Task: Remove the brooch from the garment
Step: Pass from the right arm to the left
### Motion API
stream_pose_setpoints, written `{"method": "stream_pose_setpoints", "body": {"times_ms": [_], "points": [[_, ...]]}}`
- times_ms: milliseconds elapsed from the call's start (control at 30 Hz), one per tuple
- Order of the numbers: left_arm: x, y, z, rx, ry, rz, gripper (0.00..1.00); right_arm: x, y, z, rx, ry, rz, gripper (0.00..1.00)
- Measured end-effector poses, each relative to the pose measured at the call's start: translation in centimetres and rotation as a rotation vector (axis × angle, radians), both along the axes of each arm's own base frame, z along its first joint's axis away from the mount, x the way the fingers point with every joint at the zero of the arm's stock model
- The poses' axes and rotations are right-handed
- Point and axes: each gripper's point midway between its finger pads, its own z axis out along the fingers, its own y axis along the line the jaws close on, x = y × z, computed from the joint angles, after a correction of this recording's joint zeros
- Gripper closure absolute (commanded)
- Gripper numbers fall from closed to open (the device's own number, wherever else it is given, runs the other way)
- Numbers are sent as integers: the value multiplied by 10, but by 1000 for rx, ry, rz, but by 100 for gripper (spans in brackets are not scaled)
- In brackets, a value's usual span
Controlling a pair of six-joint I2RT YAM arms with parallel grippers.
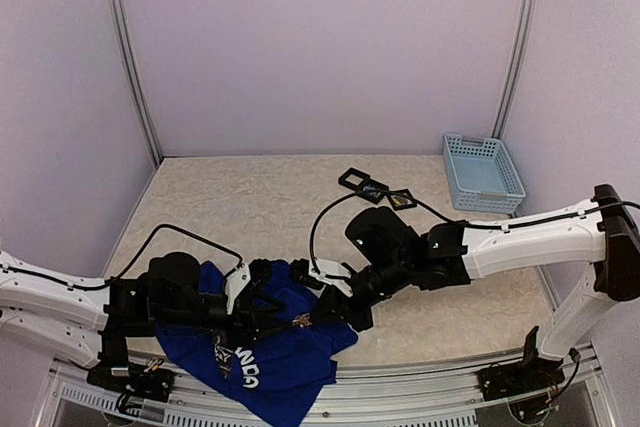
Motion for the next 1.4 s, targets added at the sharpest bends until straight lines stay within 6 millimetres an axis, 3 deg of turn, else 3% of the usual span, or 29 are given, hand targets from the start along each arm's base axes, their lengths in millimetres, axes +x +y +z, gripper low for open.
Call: {"method": "stream_pose_setpoints", "body": {"times_ms": [233, 400, 600, 1200, 1400], "points": [[-4, 10, 38, -143, -53, -9, 52, 0, 2, 21, 61, -24, 3, 100], [-5, 3, 23, -97, -27, -27, 54, -1, 2, 21, 63, -22, 6, 100], [-2, -5, 9, -48, -3, -32, 64, -1, 2, 21, 64, -21, 7, 100], [-1, -8, 12, -48, -8, -34, 85, -1, 3, 15, 50, -14, 8, 100], [-1, -10, 7, -30, 1, -38, 85, -1, 3, 13, 45, -12, 7, 100]]}}
